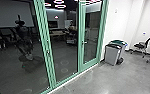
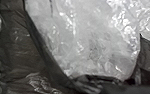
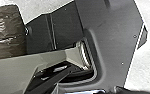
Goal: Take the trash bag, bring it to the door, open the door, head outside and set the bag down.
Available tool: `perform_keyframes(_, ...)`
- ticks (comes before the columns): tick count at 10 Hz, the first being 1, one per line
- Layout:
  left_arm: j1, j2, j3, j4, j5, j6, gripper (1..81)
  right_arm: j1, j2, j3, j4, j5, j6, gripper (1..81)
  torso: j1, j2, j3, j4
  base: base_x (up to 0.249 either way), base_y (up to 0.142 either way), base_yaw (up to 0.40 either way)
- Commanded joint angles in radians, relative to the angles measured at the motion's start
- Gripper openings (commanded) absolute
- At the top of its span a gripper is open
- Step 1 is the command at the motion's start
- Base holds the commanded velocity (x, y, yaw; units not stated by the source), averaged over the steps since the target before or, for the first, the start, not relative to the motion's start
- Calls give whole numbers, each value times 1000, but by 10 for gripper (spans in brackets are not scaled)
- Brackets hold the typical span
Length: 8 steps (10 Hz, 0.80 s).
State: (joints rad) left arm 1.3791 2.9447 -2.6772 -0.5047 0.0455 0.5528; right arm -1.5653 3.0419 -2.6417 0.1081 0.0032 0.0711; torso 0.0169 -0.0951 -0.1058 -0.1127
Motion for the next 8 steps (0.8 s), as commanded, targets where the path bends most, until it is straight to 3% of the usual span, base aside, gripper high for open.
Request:
perform_keyframes(1, -64, -5, 2, 5, 62, 7, 10, 41, 8, 7, -4, -63, -4, 811, 0, 0, 0, 0, 149, -81, 0)
perform_keyframes(8, -64, -5, 2, 3, 60, 7, 10, 35, 8, 2, -5, -54, -4, 811, 0, 0, 0, 0, 149, -81, 0)
